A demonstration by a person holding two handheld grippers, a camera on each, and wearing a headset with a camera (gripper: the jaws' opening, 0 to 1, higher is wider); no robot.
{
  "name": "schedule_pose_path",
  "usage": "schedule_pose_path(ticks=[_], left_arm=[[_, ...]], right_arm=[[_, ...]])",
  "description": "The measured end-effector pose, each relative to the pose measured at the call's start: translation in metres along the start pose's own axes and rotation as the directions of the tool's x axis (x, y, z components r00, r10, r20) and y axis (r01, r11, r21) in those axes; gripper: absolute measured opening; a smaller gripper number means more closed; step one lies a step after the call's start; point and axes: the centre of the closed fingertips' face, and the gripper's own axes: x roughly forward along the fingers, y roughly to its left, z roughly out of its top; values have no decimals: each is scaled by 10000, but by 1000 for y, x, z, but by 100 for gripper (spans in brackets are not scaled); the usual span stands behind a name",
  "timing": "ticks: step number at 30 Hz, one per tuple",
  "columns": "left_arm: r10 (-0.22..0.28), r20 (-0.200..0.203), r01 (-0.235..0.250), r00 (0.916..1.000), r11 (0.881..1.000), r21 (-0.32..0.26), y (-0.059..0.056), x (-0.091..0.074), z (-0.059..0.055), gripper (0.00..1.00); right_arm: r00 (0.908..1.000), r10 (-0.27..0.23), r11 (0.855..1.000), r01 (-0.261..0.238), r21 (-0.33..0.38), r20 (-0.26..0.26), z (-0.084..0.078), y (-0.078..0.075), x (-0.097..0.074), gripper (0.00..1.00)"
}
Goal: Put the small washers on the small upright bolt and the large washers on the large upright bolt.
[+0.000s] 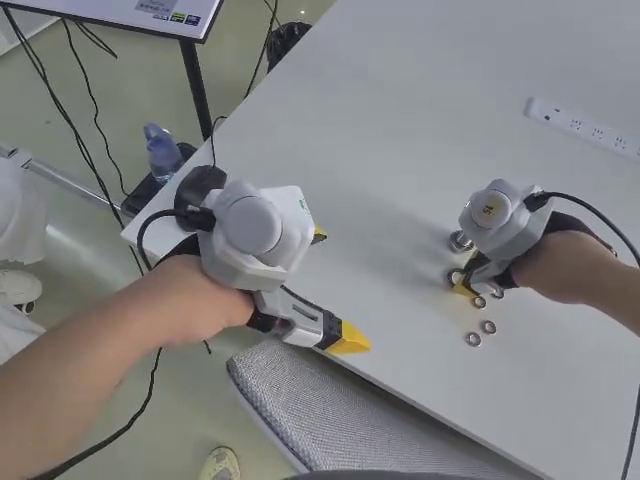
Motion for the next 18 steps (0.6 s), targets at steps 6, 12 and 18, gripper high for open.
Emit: schedule_pose_path(ticks=[6,12,18], left_arm=[[-31,-96,32,9999,10000,46,-1,-2,-1,84],[7,-85,-6,10000,10000,60,0,-4,1,84],[82,32,-83,10000,9999,120,2,-3,6,85]], right_arm=[[9998,-8,9998,5,175,181,2,2,-1,21],[9997,-55,9996,48,265,254,4,3,-8,21],[9998,-50,9997,44,255,211,2,5,-22,21]])
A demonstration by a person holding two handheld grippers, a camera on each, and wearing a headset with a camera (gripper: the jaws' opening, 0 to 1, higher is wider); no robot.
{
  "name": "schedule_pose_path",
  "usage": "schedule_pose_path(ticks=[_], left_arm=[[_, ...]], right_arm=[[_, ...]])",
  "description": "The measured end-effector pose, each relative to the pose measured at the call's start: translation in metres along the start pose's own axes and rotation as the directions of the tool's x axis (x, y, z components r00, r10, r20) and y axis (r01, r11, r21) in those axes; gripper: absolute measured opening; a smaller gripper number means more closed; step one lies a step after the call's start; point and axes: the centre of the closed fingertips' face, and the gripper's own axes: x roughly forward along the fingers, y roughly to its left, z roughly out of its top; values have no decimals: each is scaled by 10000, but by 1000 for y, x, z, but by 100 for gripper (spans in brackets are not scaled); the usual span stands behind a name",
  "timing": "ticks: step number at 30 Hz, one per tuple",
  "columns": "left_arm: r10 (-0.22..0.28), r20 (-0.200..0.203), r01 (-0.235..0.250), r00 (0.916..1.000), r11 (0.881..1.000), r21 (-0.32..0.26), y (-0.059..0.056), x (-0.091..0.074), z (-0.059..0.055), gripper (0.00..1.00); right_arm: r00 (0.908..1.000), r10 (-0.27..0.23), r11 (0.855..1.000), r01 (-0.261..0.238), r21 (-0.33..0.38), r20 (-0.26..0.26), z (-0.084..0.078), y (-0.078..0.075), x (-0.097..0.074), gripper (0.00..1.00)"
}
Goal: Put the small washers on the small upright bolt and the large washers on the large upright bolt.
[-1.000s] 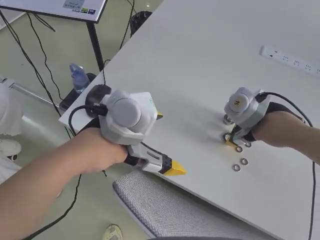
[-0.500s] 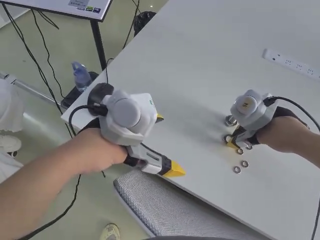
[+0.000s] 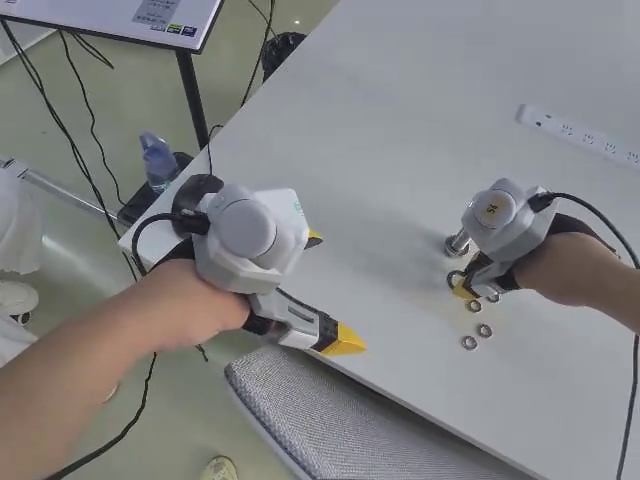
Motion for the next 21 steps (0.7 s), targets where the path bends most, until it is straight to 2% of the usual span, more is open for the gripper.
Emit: schedule_pose_path(ticks=[8,13,21], left_arm=[[78,53,-79,10000,10000,38,2,-2,0,86],[139,205,-137,9997,9999,-102,2,-6,2,87],[303,211,-297,9993,9992,-259,2,-8,1,87]], right_arm=[[9999,85,9985,-91,536,104,-2,-3,-23,21],[9999,50,9988,-57,477,160,-6,0,-40,21],[9998,13,9982,-25,596,206,-10,1,-53,21]])
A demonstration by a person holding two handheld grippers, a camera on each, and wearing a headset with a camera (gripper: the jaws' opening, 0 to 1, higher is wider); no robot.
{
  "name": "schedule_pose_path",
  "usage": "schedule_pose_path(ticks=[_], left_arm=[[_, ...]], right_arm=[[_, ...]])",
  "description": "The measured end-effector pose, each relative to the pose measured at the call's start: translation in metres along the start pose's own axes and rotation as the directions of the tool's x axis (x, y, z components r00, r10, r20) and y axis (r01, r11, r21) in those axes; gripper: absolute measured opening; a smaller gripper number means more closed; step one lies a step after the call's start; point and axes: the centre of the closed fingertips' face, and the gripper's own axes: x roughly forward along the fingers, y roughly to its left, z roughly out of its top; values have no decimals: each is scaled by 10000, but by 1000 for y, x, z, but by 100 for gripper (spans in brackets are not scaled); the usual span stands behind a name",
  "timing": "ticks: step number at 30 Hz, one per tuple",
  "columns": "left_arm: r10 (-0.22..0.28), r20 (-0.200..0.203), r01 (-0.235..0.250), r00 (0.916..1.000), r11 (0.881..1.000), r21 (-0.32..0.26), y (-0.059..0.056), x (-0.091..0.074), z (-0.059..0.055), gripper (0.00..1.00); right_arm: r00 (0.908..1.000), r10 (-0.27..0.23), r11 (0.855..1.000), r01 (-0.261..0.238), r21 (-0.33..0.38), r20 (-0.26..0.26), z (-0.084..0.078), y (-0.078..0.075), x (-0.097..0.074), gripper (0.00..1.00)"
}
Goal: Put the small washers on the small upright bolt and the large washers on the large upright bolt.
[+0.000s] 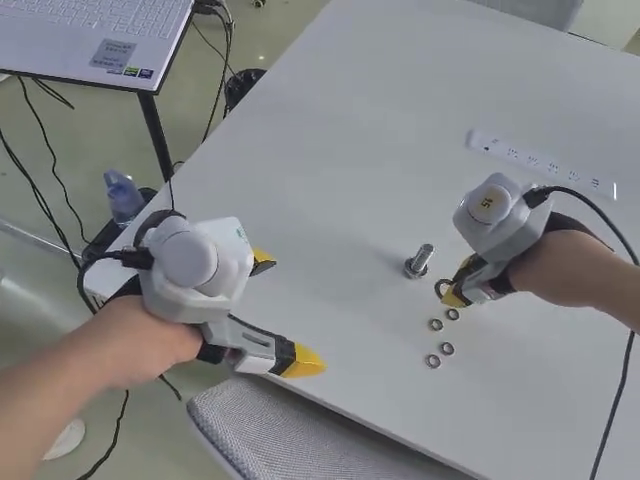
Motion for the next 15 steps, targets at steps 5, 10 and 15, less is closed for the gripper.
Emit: schedule_pose_path(ticks=[5,10,15], left_arm=[[8,10,-8,10000,10000,-50,-1,-1,2,88],[-1,35,2,10000,10000,-75,-1,1,3,88],[-43,-44,43,10000,10000,-32,-1,2,0,88]], right_arm=[[10000,27,10000,-26,36,-20,1,-2,-2,21],[10000,-4,9999,4,105,59,7,-8,-4,21],[9999,-70,10000,69,30,90,13,-16,-7,21]])
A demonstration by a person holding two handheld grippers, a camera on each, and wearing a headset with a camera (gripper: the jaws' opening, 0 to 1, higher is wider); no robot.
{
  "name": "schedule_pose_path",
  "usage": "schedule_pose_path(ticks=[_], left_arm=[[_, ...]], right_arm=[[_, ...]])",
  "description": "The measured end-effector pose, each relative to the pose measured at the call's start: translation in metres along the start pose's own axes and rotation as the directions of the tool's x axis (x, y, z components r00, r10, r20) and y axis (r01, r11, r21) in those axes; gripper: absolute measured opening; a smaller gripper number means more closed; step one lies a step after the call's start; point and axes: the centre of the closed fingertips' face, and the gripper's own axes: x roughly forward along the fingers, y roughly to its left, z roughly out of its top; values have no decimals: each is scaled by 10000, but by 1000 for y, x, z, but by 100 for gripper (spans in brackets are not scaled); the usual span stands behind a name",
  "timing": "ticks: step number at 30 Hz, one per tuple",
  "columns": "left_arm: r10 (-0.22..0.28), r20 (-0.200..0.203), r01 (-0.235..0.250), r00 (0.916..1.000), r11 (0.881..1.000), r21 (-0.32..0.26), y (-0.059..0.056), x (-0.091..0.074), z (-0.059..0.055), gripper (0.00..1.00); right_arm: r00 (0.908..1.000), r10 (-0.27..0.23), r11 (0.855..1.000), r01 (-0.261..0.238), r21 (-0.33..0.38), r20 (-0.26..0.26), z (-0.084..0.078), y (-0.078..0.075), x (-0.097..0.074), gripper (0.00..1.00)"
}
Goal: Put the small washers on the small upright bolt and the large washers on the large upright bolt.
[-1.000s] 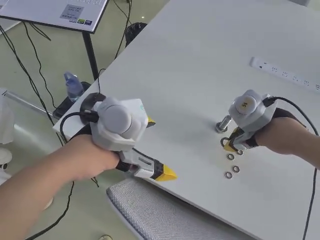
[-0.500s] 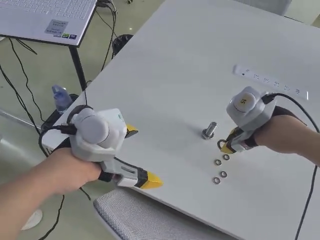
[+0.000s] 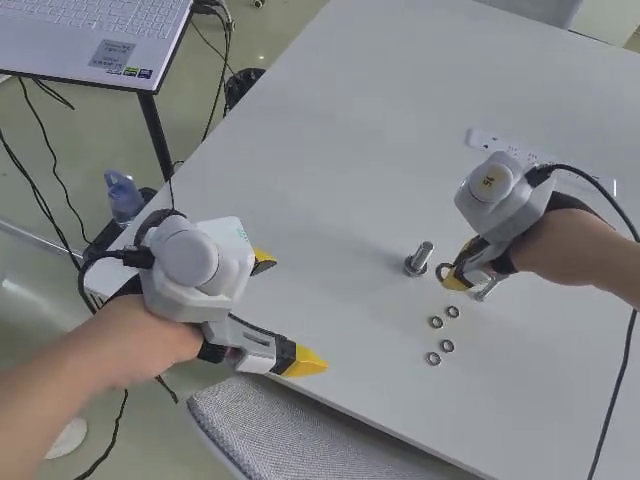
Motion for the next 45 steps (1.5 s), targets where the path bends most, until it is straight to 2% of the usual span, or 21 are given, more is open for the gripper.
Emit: schedule_pose_path(ticks=[7,12,20,30,36,45], left_arm=[[40,143,-39,9999,10000,-30,3,0,3,90],[93,190,-92,9998,9999,-57,8,2,4,91],[28,71,-28,10000,10000,-43,10,8,0,91],[-117,-7,116,9999,9999,-53,9,12,1,92],[-155,-65,156,9999,9999,22,14,14,3,92],[-158,-115,158,9998,9999,3,17,14,3,92]], right_arm=[[9998,-61,10000,60,46,162,9,-8,2,21],[9990,-252,9997,252,31,368,17,-20,4,21],[9980,-422,9991,427,-81,460,26,-27,5,22],[9990,-318,9994,321,-94,318,32,-31,15,22],[9994,-215,9997,219,-131,284,35,-31,18,22],[9997,-184,9995,187,-246,136,32,-31,24,22]])
